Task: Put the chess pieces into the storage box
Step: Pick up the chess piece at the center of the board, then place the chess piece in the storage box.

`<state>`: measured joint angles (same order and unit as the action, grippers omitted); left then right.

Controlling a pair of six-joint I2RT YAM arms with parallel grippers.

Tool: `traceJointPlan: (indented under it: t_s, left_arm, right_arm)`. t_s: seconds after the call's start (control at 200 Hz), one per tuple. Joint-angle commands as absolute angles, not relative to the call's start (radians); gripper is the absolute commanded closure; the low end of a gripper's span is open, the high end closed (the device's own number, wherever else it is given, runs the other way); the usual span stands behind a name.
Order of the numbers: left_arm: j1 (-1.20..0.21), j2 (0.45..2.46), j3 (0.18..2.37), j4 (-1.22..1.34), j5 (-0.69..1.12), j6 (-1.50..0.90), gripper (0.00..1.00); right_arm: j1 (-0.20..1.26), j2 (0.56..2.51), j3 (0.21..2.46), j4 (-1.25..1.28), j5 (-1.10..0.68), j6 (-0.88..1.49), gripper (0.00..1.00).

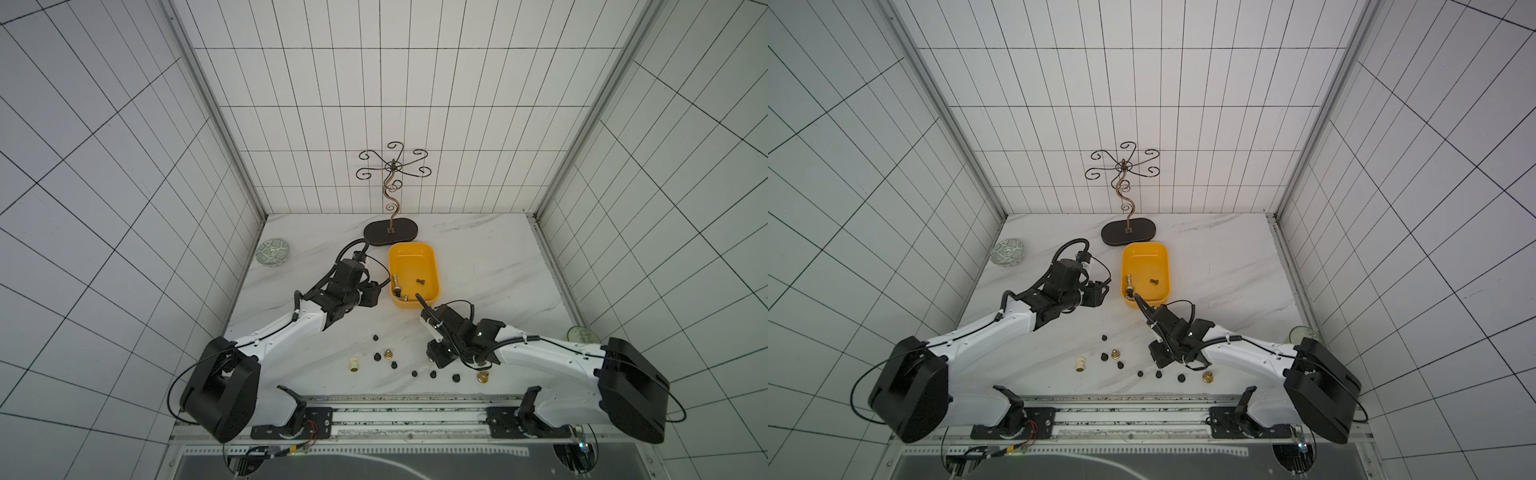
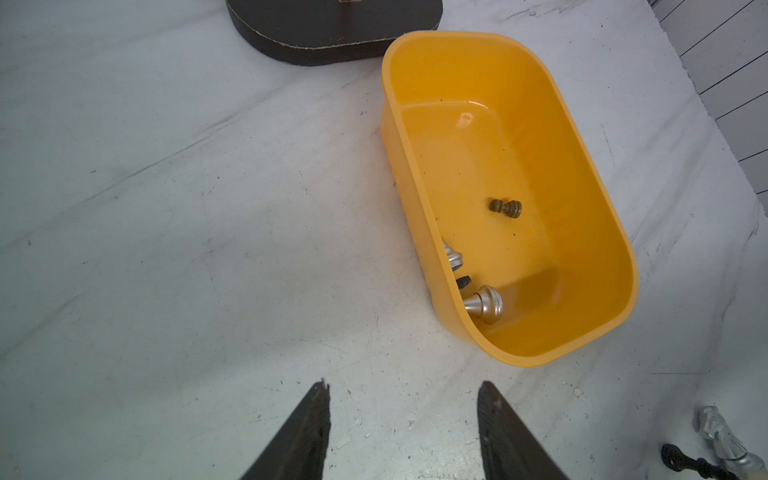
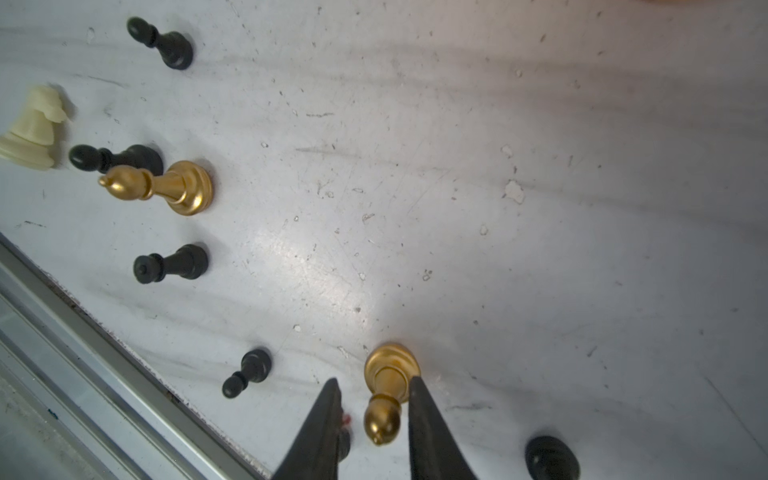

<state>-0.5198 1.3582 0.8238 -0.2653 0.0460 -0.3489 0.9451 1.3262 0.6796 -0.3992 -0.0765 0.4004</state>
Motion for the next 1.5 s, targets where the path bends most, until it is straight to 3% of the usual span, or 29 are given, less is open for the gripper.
traceJointPlan:
  t_s: [0.0, 0.29, 0.52, 0.925, 1.249, 1.494]
  left_arm:
    - [-0.515, 1.331, 0.815, -0.246, 0.043, -0.360, 0.44]
    - [-0.515, 1.329, 0.813, -0.249, 0.043, -0.362, 0.44]
    - [-0.514, 1.318, 0.815, -0.251, 0.026, -0.354, 0.44]
    - [-0.514, 1.301, 0.833, -0.270, 0.028, -0.353, 0.44]
    - [-0.513, 1.275, 0.825, -0.287, 0.033, -0.356, 0.44]
    - [-0.513, 1.237, 0.784, -0.288, 0.040, -0.376, 0.44]
  right_arm:
    - [0.956, 1.335, 0.629, -0.408, -0.057, 0.414, 0.75]
    - [0.957, 1.331, 0.627, -0.408, -0.036, 0.411, 0.88]
    - [0.949, 1.316, 0.713, -0.430, -0.032, 0.362, 0.90]
    - [0.738, 1.347, 1.029, -0.422, -0.147, 0.159, 0.92]
    - [0.586, 1.534, 1.274, -0.361, -0.205, 0.046, 0.92]
    - [0.510, 1.786, 1.428, -0.314, -0.212, 0.012, 0.92]
